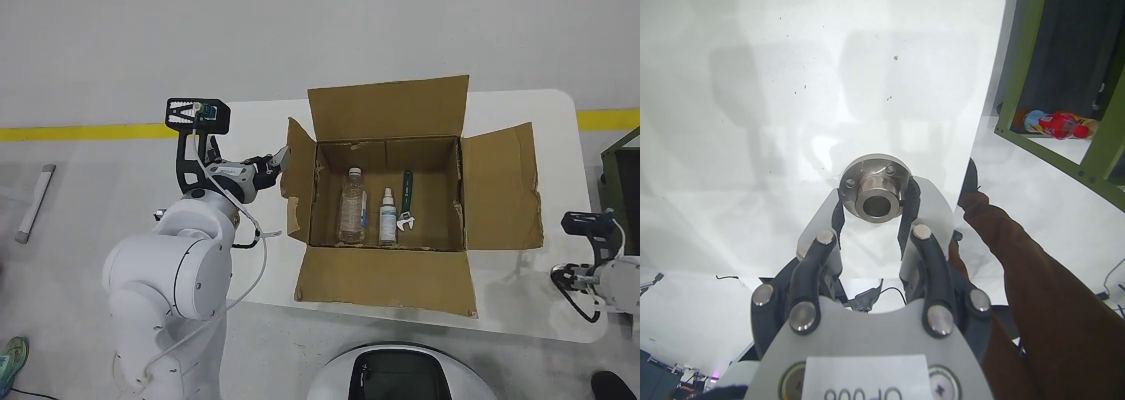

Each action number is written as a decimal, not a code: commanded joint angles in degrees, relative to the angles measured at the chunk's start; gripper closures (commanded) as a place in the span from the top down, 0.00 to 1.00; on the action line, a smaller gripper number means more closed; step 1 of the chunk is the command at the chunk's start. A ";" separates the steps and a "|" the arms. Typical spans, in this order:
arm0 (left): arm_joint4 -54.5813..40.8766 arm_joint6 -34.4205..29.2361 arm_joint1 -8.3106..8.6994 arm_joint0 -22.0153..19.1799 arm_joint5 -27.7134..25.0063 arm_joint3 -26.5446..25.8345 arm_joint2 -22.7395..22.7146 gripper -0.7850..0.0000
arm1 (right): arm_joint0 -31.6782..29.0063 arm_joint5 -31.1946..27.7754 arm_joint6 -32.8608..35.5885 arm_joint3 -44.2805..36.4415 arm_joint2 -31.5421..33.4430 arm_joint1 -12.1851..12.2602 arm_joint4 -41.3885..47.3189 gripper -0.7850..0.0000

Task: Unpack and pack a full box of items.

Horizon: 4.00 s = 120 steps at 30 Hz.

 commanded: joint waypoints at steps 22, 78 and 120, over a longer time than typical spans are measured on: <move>0.00 0.00 0.00 0.00 0.00 0.00 0.00 1.00 | 5.04 2.83 -2.02 -9.30 9.25 0.29 8.91 0.00; 0.00 0.00 0.00 0.00 0.00 0.00 0.00 1.00 | 32.62 16.64 -15.83 -4.90 -34.24 -4.42 -0.32 0.44; 0.08 1.04 0.02 0.49 -0.08 0.09 -0.12 1.00 | 18.22 -4.53 -26.33 -1.39 -18.03 -3.95 34.88 0.00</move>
